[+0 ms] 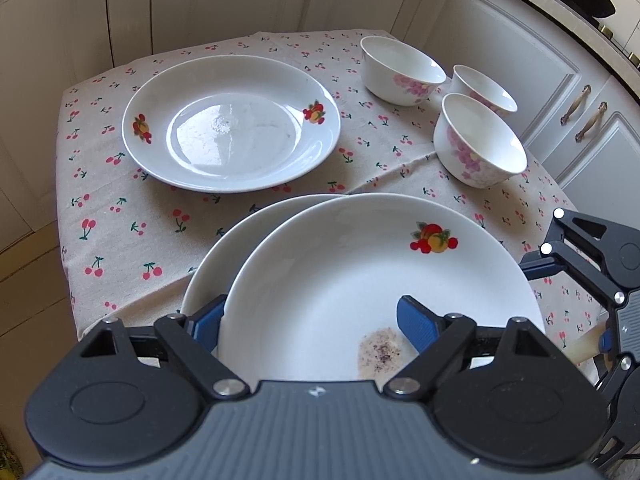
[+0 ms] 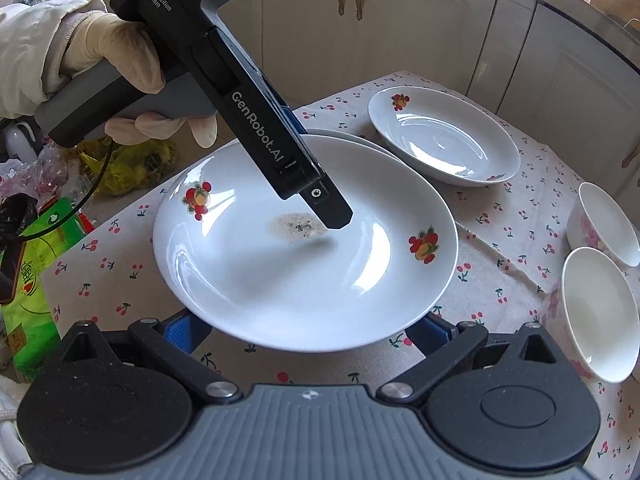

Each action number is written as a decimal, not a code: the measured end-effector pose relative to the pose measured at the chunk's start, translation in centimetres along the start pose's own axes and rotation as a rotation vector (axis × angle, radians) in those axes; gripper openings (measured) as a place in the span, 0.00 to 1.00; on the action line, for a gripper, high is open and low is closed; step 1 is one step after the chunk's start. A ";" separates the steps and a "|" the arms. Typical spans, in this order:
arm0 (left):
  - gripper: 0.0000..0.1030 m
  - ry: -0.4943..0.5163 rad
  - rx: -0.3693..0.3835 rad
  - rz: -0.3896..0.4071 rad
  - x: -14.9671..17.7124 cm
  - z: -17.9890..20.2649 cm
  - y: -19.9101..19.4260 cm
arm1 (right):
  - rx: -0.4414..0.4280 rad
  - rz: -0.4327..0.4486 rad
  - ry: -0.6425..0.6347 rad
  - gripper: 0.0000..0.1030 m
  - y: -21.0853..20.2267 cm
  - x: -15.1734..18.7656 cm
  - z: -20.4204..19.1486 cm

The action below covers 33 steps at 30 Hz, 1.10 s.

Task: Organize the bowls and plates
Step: 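Lower the stained plate onto the unstained large plate with the left tool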

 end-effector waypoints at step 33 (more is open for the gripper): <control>0.86 0.011 -0.043 0.002 0.3 0.9 -2.8 | 0.009 0.034 0.026 1.00 -0.9 0.3 0.1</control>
Point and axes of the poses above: each gripper's, at about its wrist camera, not at the fingertips, and y roughly the way its jaws point, z to its right, x to its underside, the point moved 5 cm from there along y, roughly the way its jaws point, and after that the axes turned 2 degrees about y, right-handed, at the moved point
